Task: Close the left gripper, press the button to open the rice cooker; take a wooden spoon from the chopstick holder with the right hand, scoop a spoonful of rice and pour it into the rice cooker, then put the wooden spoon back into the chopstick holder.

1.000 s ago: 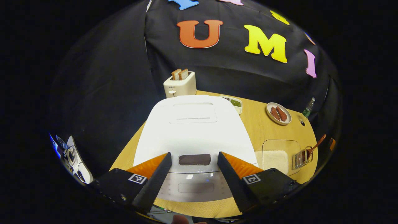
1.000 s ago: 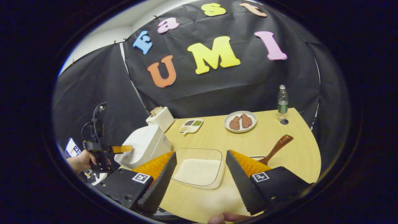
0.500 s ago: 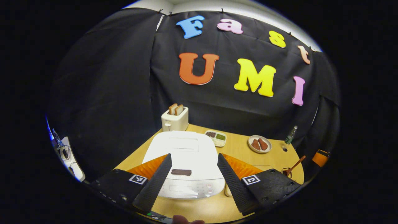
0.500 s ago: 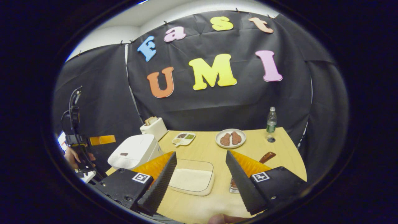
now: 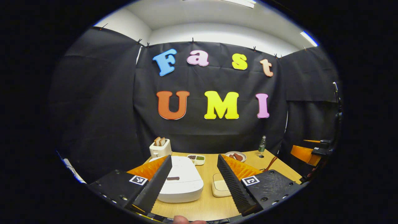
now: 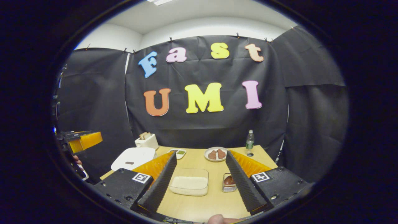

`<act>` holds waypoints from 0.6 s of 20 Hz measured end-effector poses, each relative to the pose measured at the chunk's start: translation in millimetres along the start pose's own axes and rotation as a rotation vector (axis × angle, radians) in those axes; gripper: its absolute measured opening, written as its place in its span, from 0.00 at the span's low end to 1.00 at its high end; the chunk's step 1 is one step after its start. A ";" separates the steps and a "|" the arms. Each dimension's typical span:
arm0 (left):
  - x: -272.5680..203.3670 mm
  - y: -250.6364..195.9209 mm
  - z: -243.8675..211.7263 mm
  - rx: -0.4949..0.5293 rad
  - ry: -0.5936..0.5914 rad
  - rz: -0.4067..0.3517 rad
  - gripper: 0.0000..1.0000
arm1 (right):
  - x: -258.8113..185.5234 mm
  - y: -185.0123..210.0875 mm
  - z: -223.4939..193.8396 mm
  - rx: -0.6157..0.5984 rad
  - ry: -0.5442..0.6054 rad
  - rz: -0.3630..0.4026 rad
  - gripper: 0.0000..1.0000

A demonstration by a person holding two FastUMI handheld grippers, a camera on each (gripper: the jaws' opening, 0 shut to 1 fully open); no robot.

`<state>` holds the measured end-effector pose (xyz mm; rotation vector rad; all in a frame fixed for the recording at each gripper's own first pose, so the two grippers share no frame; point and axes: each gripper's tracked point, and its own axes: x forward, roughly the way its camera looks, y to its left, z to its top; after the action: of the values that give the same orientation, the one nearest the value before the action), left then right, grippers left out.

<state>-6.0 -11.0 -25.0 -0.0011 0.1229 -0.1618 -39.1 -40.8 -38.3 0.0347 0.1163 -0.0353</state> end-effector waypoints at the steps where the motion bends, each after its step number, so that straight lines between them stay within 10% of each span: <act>1: -14.4 -10.4 7.7 -0.010 -0.008 -0.022 0.94 | -11.1 -0.1 1.9 -0.012 -0.008 -0.014 1.00; 12: -58.6 -46.5 23.2 -0.052 -0.109 -0.060 0.94 | -65.9 6.7 6.2 -0.019 -0.055 -0.040 0.99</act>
<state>-68.1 -47.7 5.6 -0.0657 0.0187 -0.2185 -103.5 -32.1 -24.2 0.0128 0.0626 -0.0754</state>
